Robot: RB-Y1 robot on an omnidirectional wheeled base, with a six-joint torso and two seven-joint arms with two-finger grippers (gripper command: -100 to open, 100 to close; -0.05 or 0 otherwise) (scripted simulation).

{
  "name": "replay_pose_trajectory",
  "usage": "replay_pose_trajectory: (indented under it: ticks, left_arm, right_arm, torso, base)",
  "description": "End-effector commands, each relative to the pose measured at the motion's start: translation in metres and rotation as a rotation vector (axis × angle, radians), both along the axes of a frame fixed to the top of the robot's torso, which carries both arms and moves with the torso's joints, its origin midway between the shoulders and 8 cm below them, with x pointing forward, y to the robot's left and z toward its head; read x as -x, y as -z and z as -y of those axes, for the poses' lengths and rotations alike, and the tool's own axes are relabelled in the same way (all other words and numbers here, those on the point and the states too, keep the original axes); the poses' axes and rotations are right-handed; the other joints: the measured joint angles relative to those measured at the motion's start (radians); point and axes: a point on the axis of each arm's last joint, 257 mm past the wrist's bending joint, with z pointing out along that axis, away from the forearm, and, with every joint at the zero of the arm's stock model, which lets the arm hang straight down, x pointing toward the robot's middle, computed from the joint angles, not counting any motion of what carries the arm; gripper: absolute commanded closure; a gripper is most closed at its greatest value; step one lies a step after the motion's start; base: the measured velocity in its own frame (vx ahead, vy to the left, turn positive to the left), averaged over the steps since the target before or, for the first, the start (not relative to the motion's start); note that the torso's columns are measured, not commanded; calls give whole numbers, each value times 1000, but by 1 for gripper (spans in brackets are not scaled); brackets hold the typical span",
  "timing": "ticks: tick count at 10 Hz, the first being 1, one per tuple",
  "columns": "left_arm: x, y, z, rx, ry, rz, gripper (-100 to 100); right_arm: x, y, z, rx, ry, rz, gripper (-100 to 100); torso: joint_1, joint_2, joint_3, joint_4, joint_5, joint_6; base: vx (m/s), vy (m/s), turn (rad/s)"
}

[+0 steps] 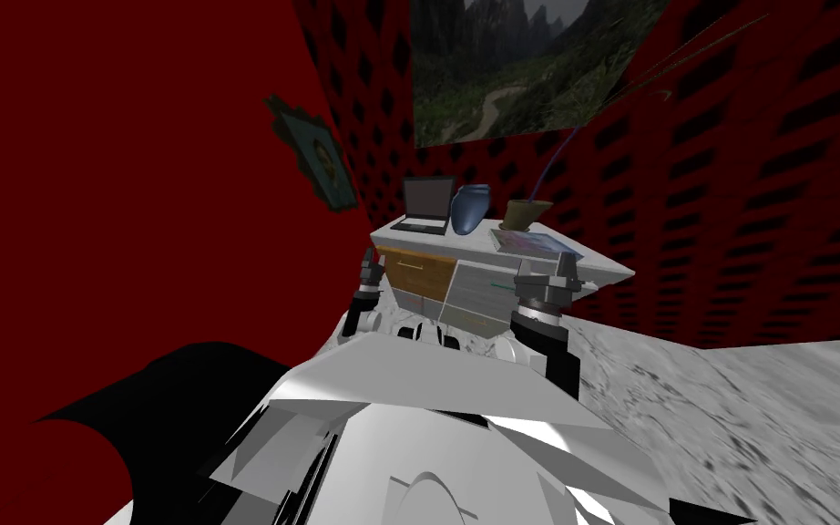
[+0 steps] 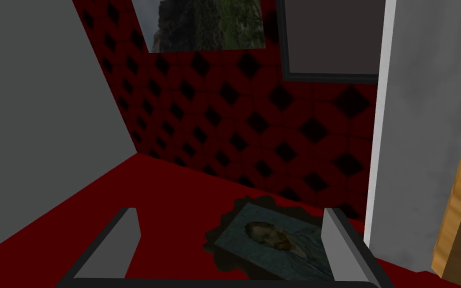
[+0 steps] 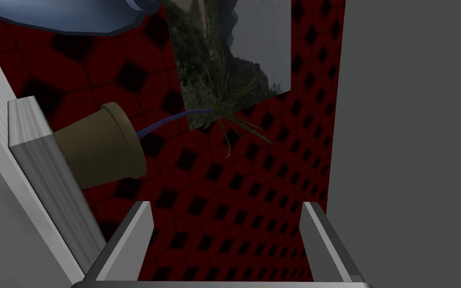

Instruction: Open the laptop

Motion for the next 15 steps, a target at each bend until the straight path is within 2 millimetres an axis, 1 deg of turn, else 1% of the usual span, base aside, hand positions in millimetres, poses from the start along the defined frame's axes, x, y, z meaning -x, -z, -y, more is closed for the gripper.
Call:
replay_pose_trajectory:
  ticks: [1, 2, 3, 4, 5, 6, 7, 8, 9, 10, 11, 12, 13, 14, 15]
  left_arm:
    - [-16, -12, 5, -73, 26, 13, -100]
    - [-17, -17, 6, -73, 30, 25, -100]
    - [-25, -23, 8, -103, 37, 33, -100]
    - [-25, -25, 8, -103, 38, 38, -100]
    - [-34, -31, 8, -132, 40, 42, -100]
    - [-34, -35, 10, -132, 43, 50, -100]
    - [-43, -40, 8, -161, 40, 50, -100]
    - [-44, -45, 10, -161, 43, 63, -100]
    - [-54, -51, 7, -188, 37, 61, -100]
    - [-55, -57, 10, -188, 40, 76, -100]
    - [-65, -61, 5, -213, 29, 69, -100]
    - [-66, -69, 8, -213, 33, 88, -100]
    - [-77, -73, 1, -236, 16, 76, -100]
    - [-77, -83, 5, -236, 22, 99, -100]
    - [-88, -89, -2, -256, 2, 90, -100]
  right_arm:
    - [0, 0, 0, 0, 0, 0, 0]
    - [0, 0, 0, 0, 0, 0, 0]
    - [0, 0, 0, 0, 0, 0, 0]
    - [0, 0, 0, 0, 0, 0, 0]
    - [0, 0, 0, 0, 0, 0, 0]
    - [0, 0, 0, 0, 0, 0, 0]
    - [0, 0, 0, 0, 0, 0, 0]
    - [0, 0, 0, 0, 0, 0, 0]
    - [0, 0, 0, 0, 0, 0, 0]
    - [0, 0, 0, 0, 0, 0, 0]
    - [0, 0, 0, 0, 0, 0, 0]
    - [0, 0, 0, 0, 0, 0, 0]
    - [0, 0, 0, 0, 0, 0, 0]
    - [0, 0, 0, 0, 0, 0, 0]
    - [0, 0, 0, 0, 0, 0, 0]
  torso:
    - [-1, 0, 0, 0, 0, 0]
    - [-1, 0, 0, 0, 0, 0]
    - [-2, -1, -1, 0, -1, -1]
    - [-2, -1, -1, 0, -1, 0]
    - [-2, -1, -1, 0, -1, 0]
    - [-2, -1, -1, 0, 0, 0]
    - [-1, 0, -1, 0, 0, -1]
    - [-1, 0, 0, 0, 0, 0]
    - [-1, 0, 0, 0, 0, -1]
    - [-1, 0, 0, 0, 0, 0]
    - [-1, 0, -1, 0, 0, 0]
    - [-2, 0, -1, 0, 0, 1]
    - [-1, 0, -1, 0, 0, -1]
    - [-1, 0, -1, 0, 0, 0]
    - [-1, 0, -1, 0, 0, -1]
  base:
    - [-49, 51, -220]
    - [-33, 36, -96]
    - [-31, 27, -135]
    - [-24, 21, -102]
    - [-22, 21, -194]
    - [-20, 23, -111]
    - [-29, 27, -192]
    - [-26, 25, -112]
    - [-31, 31, -314]
    - [-27, 25, 13]
    - [-27, 25, -252]
    - [-28, 26, -125]
    - [-31, 24, -187]
    - [-29, 19, -125]
    - [-33, 19, -247]
